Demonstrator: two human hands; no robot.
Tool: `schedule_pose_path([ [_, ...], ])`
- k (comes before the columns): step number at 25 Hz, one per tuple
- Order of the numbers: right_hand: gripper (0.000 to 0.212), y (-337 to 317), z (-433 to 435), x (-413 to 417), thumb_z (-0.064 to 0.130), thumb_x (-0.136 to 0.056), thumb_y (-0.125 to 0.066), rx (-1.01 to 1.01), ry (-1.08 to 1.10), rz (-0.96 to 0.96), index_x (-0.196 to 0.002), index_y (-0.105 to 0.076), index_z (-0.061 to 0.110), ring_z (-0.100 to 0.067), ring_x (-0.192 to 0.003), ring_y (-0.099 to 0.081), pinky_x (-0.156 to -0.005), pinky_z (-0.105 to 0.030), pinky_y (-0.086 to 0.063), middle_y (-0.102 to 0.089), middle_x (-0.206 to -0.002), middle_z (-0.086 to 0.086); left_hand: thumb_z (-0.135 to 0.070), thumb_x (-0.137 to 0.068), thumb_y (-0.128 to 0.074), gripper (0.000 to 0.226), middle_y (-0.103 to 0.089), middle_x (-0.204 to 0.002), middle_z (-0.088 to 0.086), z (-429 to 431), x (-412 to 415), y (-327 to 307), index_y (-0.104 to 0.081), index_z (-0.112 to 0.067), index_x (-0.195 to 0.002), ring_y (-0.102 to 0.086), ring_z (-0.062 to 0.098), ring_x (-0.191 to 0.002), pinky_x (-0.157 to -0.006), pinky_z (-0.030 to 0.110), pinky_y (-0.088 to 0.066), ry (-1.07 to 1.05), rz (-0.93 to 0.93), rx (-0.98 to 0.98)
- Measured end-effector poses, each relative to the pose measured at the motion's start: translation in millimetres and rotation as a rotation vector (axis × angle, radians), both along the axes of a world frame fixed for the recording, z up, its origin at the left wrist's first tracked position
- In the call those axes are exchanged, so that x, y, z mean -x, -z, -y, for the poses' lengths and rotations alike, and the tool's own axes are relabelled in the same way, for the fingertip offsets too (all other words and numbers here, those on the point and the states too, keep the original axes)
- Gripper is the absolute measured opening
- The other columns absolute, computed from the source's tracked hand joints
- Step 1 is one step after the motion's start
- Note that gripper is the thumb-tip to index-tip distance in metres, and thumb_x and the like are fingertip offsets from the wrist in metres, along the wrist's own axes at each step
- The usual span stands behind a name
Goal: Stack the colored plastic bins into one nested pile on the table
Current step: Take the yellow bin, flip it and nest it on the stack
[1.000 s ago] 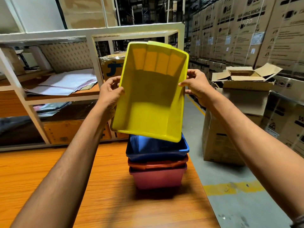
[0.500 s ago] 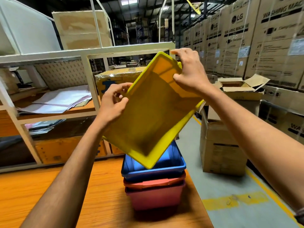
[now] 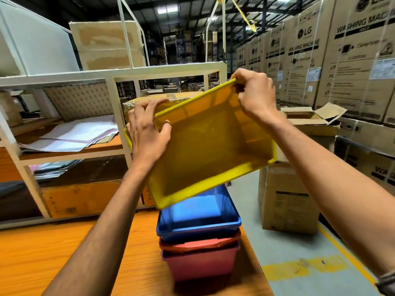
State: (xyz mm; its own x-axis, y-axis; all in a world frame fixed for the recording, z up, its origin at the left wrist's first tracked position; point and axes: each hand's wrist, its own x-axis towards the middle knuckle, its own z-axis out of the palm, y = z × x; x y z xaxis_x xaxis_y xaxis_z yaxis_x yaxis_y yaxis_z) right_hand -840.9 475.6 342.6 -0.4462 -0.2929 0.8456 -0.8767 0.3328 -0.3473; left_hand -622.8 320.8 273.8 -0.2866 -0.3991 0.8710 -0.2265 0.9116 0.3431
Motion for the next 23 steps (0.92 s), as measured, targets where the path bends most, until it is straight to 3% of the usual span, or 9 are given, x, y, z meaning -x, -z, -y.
schedule_pose_path([
  [5, 0.035, 24, -10, 9, -0.002, -0.086, -0.053, 0.224, 0.093, 0.353, -0.107, -0.074, 0.016, -0.022, -0.1, -0.065, -0.087, -0.038, -0.055, -0.074, -0.106, -0.004, -0.021, -0.085, -0.066, 0.046, -0.05, -0.134, 0.008, -13, 10, 16, -0.061, -0.026, -0.13, -0.046, 0.026, -0.128, -0.101, 0.035, -0.038, -0.19, -0.288, -0.115],
  [9, 0.026, 57, -7, 15, -0.005, -0.08, -0.05, 0.284, 0.04, 0.75, -0.085, -0.07, 0.012, -0.024, -0.085, -0.058, -0.07, -0.031, -0.046, -0.064, -0.086, -0.007, -0.017, -0.082, -0.069, 0.053, -0.042, -0.136, 0.009, -24, 18, 27, -0.056, -0.022, -0.132, -0.04, 0.022, -0.131, -0.103, 0.025, -0.027, -0.177, -0.358, -0.237],
  [12, 0.027, 88, 4, 11, -0.013, -0.083, -0.051, 0.426, -0.096, 1.065, -0.079, -0.058, 0.013, -0.021, -0.088, -0.057, -0.067, -0.031, -0.045, -0.06, -0.089, -0.008, -0.007, -0.079, -0.07, 0.063, -0.037, -0.138, 0.018, -28, 22, 31, -0.046, -0.008, -0.137, -0.037, 0.021, -0.128, -0.105, 0.005, -0.017, -0.084, -0.492, -0.332],
  [14, 0.027, 107, 11, 2, -0.017, -0.084, -0.05, 0.51, -0.145, 1.191, -0.086, -0.058, 0.008, -0.023, -0.086, -0.059, -0.063, -0.031, -0.046, -0.061, -0.096, -0.015, -0.006, -0.083, -0.07, 0.062, -0.036, -0.137, 0.014, -31, 24, 34, -0.04, -0.005, -0.138, -0.04, 0.016, -0.122, -0.089, -0.008, -0.021, 0.031, -0.55, -0.477],
  [17, 0.034, 133, 11, -13, -0.011, -0.082, -0.045, 0.432, -0.164, 1.173, -0.107, -0.062, 0.005, -0.027, -0.082, -0.058, -0.068, -0.039, -0.051, -0.063, -0.099, -0.022, -0.013, -0.095, -0.063, 0.046, -0.047, -0.122, 0.002, -29, 22, 43, -0.043, -0.006, -0.136, -0.051, -0.002, -0.099, -0.072, -0.007, -0.033, 0.091, -0.517, -0.573],
  [20, 0.033, 140, -1, -19, -0.002, -0.079, -0.051, 0.178, -0.137, 0.953, -0.107, -0.062, 0.013, -0.029, -0.095, -0.066, -0.083, -0.053, -0.06, -0.068, -0.103, -0.012, -0.016, -0.1, -0.058, 0.036, -0.051, -0.108, -0.003, -15, 14, 48, -0.047, -0.009, -0.134, -0.052, 0.007, -0.089, -0.067, 0.0, -0.04, 0.133, -0.437, -0.547],
  [23, 0.043, 126, -8, -20, 0.002, -0.085, -0.066, 0.035, -0.354, 0.804, -0.123, -0.063, 0.021, -0.021, -0.112, -0.065, -0.097, -0.046, -0.055, -0.07, -0.118, -0.001, -0.014, -0.1, -0.058, 0.032, -0.052, -0.107, -0.012, -5, 6, 53, -0.05, -0.013, -0.132, -0.054, -0.003, -0.09, -0.069, 0.009, -0.046, 0.225, -0.324, -0.45],
])
